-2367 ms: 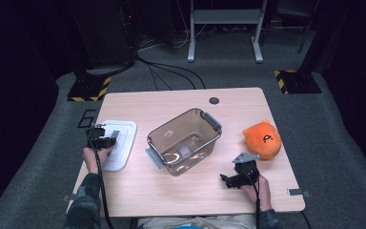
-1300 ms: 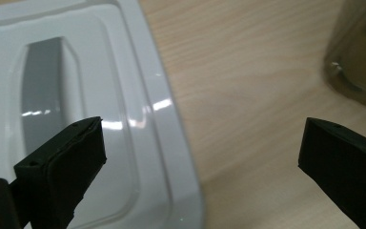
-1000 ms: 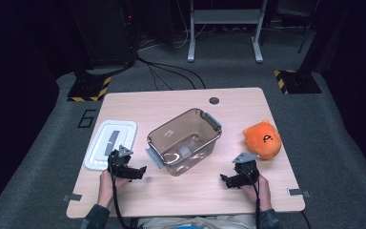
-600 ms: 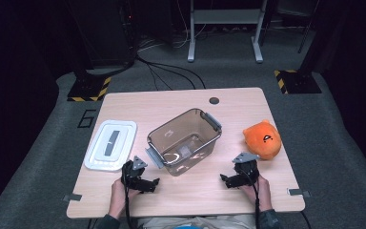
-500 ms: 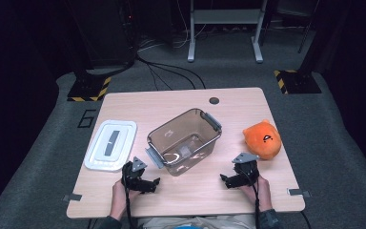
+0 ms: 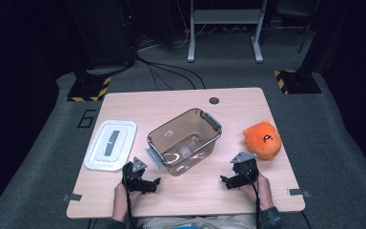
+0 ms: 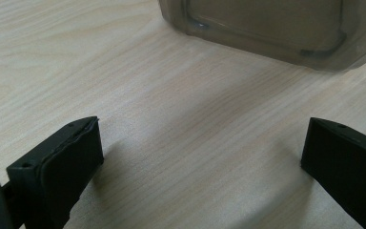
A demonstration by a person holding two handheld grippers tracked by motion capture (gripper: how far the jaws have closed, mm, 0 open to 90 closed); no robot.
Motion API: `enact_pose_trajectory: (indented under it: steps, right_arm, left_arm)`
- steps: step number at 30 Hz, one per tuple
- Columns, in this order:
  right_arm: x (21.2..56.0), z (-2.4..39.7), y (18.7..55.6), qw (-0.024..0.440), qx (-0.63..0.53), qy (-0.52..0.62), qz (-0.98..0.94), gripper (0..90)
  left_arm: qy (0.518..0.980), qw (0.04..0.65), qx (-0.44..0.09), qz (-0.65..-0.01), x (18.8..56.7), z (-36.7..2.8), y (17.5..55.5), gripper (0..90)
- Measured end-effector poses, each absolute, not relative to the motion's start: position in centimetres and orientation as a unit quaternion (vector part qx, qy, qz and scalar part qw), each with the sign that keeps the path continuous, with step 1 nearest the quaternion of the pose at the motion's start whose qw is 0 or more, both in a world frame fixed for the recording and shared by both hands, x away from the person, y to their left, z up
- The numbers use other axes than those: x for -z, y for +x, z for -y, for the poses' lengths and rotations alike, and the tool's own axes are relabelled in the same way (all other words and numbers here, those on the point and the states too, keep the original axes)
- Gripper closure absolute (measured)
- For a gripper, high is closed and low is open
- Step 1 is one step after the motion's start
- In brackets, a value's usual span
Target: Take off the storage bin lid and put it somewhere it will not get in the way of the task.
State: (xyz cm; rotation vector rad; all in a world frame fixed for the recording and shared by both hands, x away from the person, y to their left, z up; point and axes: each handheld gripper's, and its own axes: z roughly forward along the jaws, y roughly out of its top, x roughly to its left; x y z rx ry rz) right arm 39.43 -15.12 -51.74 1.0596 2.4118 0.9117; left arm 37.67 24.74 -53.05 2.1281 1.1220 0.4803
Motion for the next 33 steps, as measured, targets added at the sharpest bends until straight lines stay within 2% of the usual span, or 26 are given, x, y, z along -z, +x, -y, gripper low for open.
enact_pose_trajectory:
  steps: [7, 19, 33]
  right_arm:
    - [49.4, 14.9, 39.1, 0.164, -0.337, 0.364, -0.853, 4.6]
    - [46.0, 15.4, 39.3, 0.189, -0.34, 0.36, -0.848, 5.7]
    - [42.9, 16.9, 40.6, 0.21, -0.345, 0.359, -0.841, 0.0]
  left_arm:
    - [0.814, 0.337, -0.185, -0.434, 53.1, -24.7, 37.7, 0.1]
    - [0.813, 0.336, -0.184, -0.438, 53.0, -24.6, 37.7, 0.1]
    - [0.81, 0.34, -0.186, -0.441, 53.1, -24.6, 37.7, 0.3]
